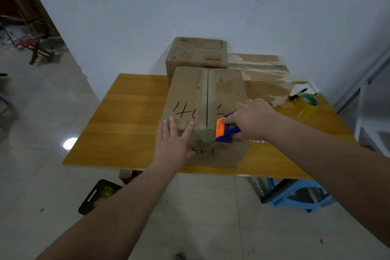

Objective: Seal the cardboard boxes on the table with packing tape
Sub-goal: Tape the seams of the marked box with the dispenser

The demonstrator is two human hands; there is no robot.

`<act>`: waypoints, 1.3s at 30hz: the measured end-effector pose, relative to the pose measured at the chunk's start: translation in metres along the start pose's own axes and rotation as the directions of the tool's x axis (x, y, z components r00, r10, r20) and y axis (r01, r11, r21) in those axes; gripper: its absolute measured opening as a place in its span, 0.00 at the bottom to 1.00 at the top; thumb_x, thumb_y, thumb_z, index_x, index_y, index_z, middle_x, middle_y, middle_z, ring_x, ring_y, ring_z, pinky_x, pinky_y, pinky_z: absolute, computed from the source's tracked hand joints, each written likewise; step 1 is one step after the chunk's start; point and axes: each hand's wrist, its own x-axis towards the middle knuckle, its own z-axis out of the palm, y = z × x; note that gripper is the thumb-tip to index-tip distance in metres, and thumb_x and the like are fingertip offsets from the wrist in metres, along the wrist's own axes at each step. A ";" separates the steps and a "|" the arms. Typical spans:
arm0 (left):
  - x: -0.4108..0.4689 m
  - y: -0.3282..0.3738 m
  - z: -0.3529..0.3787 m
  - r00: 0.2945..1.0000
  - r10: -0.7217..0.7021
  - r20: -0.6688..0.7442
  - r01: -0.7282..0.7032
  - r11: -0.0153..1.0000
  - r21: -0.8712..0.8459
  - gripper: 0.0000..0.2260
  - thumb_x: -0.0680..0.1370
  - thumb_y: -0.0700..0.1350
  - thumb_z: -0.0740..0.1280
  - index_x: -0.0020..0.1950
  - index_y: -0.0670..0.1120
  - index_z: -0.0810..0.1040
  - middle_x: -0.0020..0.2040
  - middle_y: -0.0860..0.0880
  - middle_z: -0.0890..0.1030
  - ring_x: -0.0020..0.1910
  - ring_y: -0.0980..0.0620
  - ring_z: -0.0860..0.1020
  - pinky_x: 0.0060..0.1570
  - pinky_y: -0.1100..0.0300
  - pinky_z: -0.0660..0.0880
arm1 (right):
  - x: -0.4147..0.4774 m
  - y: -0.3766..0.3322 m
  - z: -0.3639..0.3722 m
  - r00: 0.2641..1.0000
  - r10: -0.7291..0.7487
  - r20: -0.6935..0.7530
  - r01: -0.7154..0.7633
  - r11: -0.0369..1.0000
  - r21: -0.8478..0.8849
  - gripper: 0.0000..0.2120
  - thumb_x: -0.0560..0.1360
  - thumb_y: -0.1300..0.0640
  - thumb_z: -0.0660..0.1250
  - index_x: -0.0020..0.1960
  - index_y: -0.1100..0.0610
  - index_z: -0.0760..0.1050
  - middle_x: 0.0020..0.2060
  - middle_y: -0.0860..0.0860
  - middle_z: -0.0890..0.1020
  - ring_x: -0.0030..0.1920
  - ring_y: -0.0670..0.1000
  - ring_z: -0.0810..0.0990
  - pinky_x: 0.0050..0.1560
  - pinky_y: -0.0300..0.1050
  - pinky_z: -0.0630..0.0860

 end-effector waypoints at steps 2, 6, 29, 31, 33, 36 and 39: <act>0.004 0.031 -0.002 0.995 0.086 -0.043 -0.088 0.996 -0.034 0.37 0.79 0.57 0.60 0.76 0.52 0.38 0.77 0.40 0.43 0.76 0.42 0.42 0.71 0.47 0.38 | 0.000 0.000 0.001 1.000 0.007 -0.002 -0.007 1.000 0.016 0.23 0.76 0.38 0.60 0.70 0.38 0.64 0.54 0.53 0.73 0.52 0.57 0.74 0.47 0.49 0.69; 0.008 0.035 -0.002 0.979 0.177 -0.104 -0.188 0.976 -0.108 0.33 0.80 0.53 0.60 0.77 0.51 0.44 0.78 0.48 0.46 0.76 0.51 0.45 0.74 0.52 0.41 | -0.005 0.001 0.007 1.000 0.018 -0.016 -0.017 0.997 0.077 0.24 0.76 0.37 0.60 0.71 0.38 0.62 0.55 0.54 0.74 0.53 0.56 0.75 0.50 0.50 0.71; 0.004 0.041 -0.006 0.984 0.149 -0.099 -0.168 0.958 -0.234 0.32 0.79 0.48 0.61 0.78 0.52 0.47 0.78 0.51 0.47 0.76 0.53 0.46 0.72 0.59 0.42 | -0.057 0.055 0.014 1.000 -0.024 0.001 0.024 0.999 -0.027 0.35 0.74 0.35 0.61 0.76 0.40 0.51 0.62 0.54 0.69 0.58 0.56 0.72 0.52 0.48 0.68; 0.004 0.042 -0.007 0.986 0.136 -0.097 -0.157 0.956 -0.250 0.31 0.79 0.47 0.62 0.78 0.53 0.48 0.78 0.51 0.48 0.76 0.53 0.46 0.71 0.59 0.42 | -0.069 0.066 0.023 1.000 0.015 0.017 -0.015 1.000 0.011 0.33 0.75 0.37 0.61 0.75 0.39 0.52 0.61 0.53 0.69 0.58 0.55 0.72 0.53 0.47 0.68; 0.005 0.043 -0.007 0.989 0.122 -0.087 -0.140 0.956 -0.259 0.31 0.79 0.47 0.62 0.78 0.53 0.49 0.78 0.52 0.48 0.76 0.53 0.47 0.71 0.59 0.42 | -0.070 0.065 0.030 1.000 0.028 0.014 -0.028 0.999 0.028 0.31 0.76 0.38 0.61 0.75 0.39 0.52 0.60 0.53 0.70 0.57 0.55 0.72 0.51 0.47 0.68; 0.005 0.046 -0.008 0.992 0.103 -0.078 -0.120 0.958 -0.259 0.31 0.79 0.48 0.62 0.78 0.53 0.49 0.78 0.52 0.48 0.76 0.53 0.47 0.71 0.58 0.42 | -0.062 0.059 0.039 1.000 0.018 0.019 -0.018 1.000 0.014 0.29 0.77 0.39 0.60 0.75 0.39 0.54 0.60 0.54 0.70 0.56 0.56 0.73 0.49 0.48 0.68; 0.005 0.048 -0.010 0.994 0.087 -0.063 -0.100 0.962 -0.254 0.31 0.79 0.48 0.62 0.77 0.53 0.49 0.78 0.51 0.49 0.76 0.52 0.47 0.71 0.58 0.42 | -0.059 0.059 0.047 0.998 0.043 0.035 -0.045 0.997 0.057 0.28 0.77 0.40 0.60 0.74 0.38 0.54 0.59 0.54 0.71 0.55 0.57 0.73 0.51 0.49 0.68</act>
